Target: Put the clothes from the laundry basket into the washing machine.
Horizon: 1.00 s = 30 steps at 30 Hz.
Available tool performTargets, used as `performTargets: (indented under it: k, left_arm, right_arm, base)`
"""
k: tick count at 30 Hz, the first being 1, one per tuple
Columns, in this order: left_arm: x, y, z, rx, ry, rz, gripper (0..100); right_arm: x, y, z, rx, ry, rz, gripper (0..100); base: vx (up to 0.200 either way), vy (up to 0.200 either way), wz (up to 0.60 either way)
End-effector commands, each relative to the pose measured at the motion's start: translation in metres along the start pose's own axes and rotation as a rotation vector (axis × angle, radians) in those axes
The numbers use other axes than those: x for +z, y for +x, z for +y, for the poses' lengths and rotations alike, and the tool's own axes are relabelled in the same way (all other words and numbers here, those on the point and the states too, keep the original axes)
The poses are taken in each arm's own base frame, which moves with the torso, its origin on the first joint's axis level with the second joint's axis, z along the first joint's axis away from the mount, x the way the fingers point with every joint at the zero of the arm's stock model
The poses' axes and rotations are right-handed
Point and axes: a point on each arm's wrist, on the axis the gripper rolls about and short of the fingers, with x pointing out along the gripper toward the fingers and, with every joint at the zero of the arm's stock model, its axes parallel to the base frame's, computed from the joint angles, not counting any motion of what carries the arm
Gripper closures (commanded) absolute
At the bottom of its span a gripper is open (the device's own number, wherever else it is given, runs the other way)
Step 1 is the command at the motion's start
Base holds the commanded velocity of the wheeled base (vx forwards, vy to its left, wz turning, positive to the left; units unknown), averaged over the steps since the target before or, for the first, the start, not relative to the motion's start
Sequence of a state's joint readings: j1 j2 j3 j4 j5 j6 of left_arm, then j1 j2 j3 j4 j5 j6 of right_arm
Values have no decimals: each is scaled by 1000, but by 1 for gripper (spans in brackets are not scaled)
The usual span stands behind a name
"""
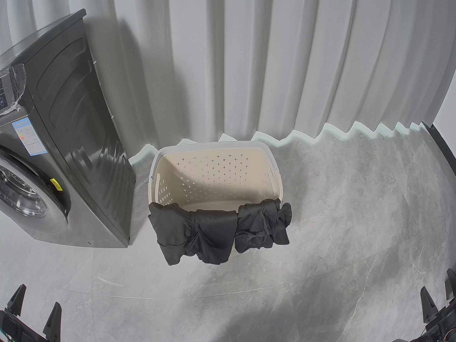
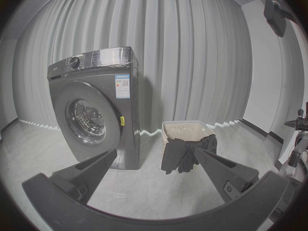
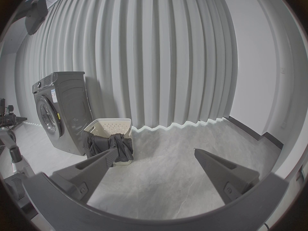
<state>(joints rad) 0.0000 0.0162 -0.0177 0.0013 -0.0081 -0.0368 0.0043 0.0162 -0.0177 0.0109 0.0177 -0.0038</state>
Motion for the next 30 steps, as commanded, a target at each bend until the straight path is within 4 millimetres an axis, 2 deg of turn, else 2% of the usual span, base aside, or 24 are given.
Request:
performTargets:
  k: [1, 30]
  left_arm:
    - [-5, 0, 0, -1, 0, 2, 0]
    - [-5, 0, 0, 0, -2, 2, 0]
  right_arm:
    - [-4, 0, 0, 1, -1, -2, 0]
    - [-4, 0, 0, 1, 1, -2, 0]
  base:
    - [0, 200, 0]
    - [0, 200, 0]
